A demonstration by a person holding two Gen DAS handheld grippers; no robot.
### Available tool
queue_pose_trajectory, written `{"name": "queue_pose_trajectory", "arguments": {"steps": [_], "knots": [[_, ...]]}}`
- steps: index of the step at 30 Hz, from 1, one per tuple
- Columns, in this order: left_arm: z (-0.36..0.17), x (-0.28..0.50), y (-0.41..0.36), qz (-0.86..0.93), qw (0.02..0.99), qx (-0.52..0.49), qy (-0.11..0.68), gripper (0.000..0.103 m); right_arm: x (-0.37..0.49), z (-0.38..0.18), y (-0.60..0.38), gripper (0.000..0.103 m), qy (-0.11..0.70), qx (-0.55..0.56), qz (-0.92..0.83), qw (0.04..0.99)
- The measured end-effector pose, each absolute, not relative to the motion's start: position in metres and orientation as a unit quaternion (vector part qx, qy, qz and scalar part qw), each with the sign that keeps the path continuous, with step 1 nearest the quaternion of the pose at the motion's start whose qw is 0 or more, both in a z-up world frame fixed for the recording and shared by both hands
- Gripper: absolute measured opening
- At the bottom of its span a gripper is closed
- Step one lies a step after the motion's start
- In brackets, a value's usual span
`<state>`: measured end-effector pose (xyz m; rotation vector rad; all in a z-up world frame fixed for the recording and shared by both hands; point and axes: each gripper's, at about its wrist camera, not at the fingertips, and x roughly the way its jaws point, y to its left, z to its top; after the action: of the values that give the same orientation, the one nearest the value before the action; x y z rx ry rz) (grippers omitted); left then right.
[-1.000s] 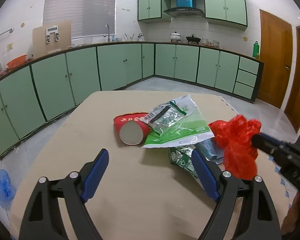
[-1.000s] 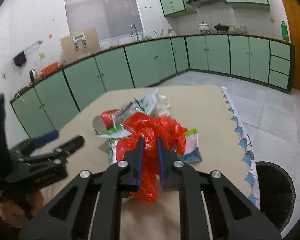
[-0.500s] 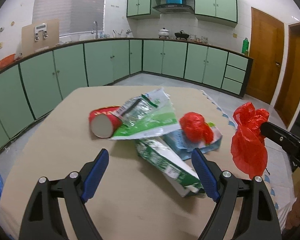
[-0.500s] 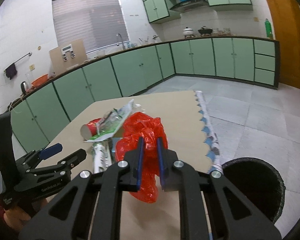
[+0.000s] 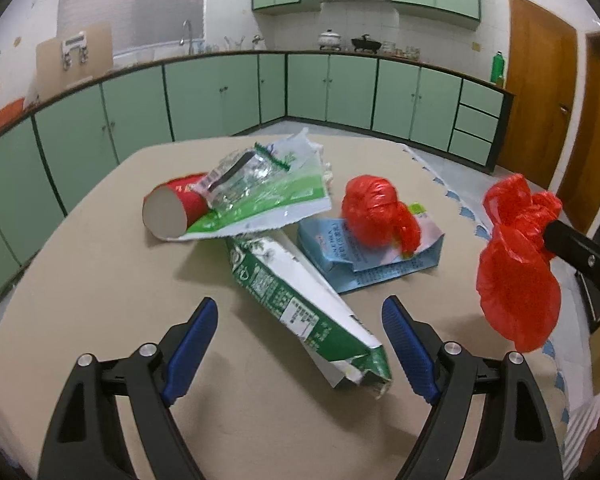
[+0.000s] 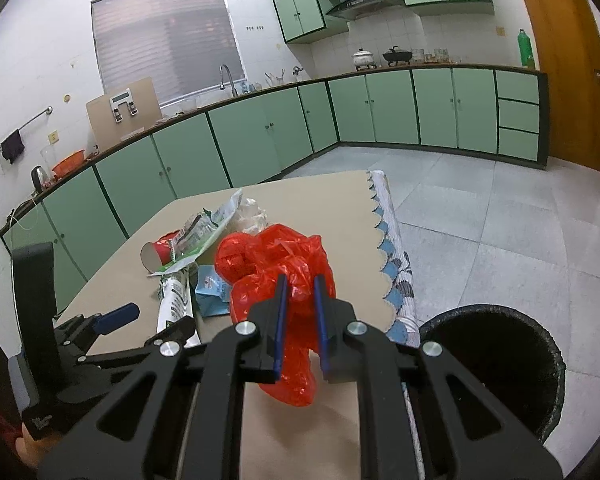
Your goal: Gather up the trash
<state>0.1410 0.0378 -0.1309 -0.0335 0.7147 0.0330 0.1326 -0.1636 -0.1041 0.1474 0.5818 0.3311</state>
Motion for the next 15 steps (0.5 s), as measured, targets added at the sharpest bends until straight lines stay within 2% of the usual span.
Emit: {"name": "queue_pose_trajectory", "arguments": {"steps": [3,5,8,15], "knots": [[-0.132,0.141,0.043,0.008,0.937,-0.026,0.348,0.070,0.134,-0.108,-0.164,0.012,0.291,0.073,0.162,0.940],[-0.132,0.139,0.043,0.004,0.938,-0.026,0.346,0.056,0.136,-0.110,-0.164,0.012,0.295,0.075,0.163,0.939],[-0.131,0.133,0.044,-0.004,0.939,-0.030,0.344,0.042,0.138,-0.112,-0.161,0.012,0.298,0.075,0.165,0.937],[-0.126,0.114,0.055,-0.004,0.942,-0.042,0.333,0.024,0.137,-0.122,-0.149,0.012,0.313,0.070,0.176,0.931]]}}
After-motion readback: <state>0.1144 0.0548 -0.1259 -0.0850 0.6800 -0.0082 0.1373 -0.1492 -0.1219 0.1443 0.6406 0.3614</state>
